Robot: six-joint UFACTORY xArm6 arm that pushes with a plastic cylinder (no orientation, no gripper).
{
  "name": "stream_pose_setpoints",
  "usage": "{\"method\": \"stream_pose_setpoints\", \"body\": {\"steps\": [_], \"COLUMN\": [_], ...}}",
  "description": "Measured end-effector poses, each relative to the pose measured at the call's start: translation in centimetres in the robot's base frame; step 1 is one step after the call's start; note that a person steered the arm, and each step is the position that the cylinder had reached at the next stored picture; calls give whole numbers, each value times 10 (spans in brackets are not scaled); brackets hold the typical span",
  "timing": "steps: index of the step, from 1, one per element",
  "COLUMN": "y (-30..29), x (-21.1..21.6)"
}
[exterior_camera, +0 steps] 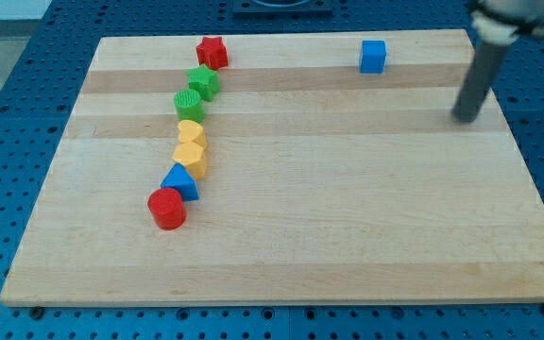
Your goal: Move the blue cube parallel to the triangle
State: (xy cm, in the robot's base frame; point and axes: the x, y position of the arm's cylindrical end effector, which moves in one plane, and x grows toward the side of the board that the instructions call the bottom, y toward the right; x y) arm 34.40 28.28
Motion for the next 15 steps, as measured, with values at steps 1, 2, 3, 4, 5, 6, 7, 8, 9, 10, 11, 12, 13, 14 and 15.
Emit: {"method": "stream_pose_setpoints", "body": {"steps": [1, 2, 3, 4, 5, 6, 7, 8, 9, 10, 11, 12, 13, 14, 15], "y": [58, 3, -46, -115, -139, -76, -68, -139, -214, -249, -256, -226, -266, -288, -266], "x": [-84, -102, -124, -98, -51, -61, -103, -115, -31, 60, 46, 10, 26, 74, 47]}}
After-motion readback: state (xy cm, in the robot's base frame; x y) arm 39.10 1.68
